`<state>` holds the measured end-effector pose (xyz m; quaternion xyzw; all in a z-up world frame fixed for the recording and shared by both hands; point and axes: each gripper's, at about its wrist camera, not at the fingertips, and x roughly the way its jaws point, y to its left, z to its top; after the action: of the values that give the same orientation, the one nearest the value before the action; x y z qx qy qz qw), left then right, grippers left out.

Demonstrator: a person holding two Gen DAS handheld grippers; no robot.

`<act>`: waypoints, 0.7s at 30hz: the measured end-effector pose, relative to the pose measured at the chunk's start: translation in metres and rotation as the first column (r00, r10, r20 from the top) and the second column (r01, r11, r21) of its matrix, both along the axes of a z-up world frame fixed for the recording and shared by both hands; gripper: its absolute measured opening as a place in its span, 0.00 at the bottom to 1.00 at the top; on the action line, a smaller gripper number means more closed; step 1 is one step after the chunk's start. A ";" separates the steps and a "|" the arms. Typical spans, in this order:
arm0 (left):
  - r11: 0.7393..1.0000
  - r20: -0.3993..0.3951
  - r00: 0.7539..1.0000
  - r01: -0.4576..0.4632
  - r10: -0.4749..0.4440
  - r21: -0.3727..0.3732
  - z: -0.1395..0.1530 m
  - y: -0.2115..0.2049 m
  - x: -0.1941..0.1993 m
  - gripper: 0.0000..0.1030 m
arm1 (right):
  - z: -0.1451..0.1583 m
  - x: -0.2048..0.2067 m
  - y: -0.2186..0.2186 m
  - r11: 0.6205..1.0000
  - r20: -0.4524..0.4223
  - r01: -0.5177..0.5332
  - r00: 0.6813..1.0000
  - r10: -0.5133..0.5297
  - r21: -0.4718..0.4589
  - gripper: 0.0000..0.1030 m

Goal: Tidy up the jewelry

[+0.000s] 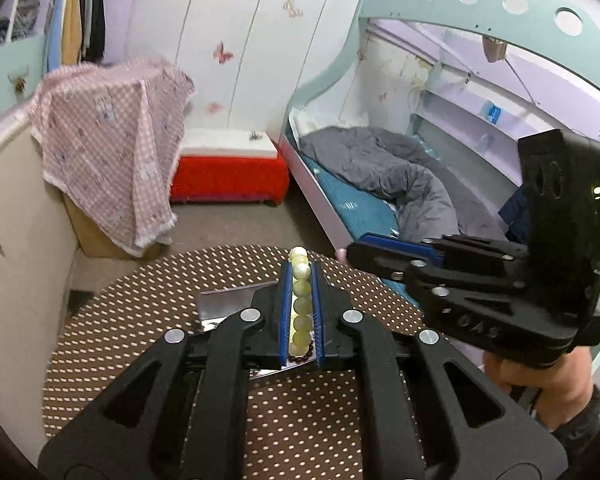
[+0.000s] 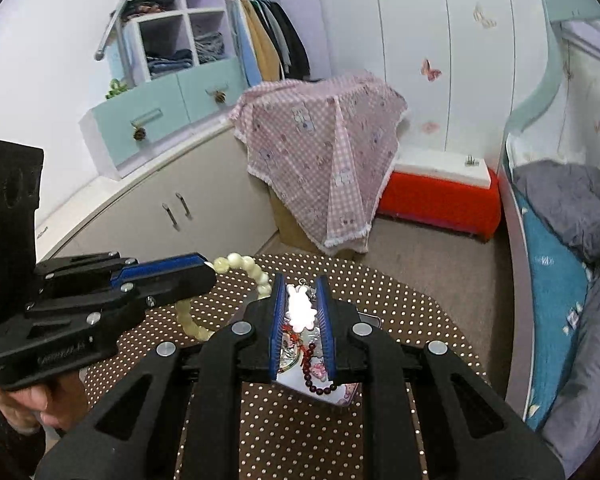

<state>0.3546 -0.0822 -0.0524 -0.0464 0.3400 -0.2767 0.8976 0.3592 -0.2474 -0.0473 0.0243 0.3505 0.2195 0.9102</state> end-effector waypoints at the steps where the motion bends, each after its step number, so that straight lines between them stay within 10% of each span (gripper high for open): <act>1: 1.000 -0.012 1.000 0.000 0.000 0.009 -0.003 -0.003 0.004 0.10 | -0.005 0.005 0.000 1.000 -0.015 0.015 1.000 -0.015 -0.006 0.15; 4: 0.997 -0.046 0.998 -0.029 0.032 0.073 -0.014 -0.008 0.012 0.25 | -0.017 0.012 -0.005 0.998 -0.048 0.069 0.996 -0.069 -0.001 0.48; 5: 0.994 -0.043 0.997 -0.054 0.058 0.090 -0.016 -0.006 0.012 0.71 | -0.018 0.010 -0.008 0.996 -0.042 0.090 0.995 -0.089 0.003 0.62; 6: 0.992 -0.016 0.995 -0.093 0.095 0.089 -0.014 -0.001 0.010 0.88 | -0.017 0.007 -0.013 0.994 -0.031 0.109 0.994 -0.109 0.016 0.69; 8: 0.990 0.015 0.992 -0.128 0.128 0.065 -0.011 0.011 0.004 0.89 | -0.014 0.002 -0.021 0.990 -0.020 0.134 0.991 -0.134 0.036 0.92; 21: 0.959 0.148 0.955 -0.273 0.259 0.083 0.022 0.041 -0.054 0.91 | 0.019 -0.048 -0.034 0.972 0.038 0.214 0.975 -0.219 0.097 0.92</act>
<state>0.3010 -0.0416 -0.0307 -0.0267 0.2826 -0.1381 0.9488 0.3117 -0.2812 -0.0283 0.0989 0.3130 0.1354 0.9348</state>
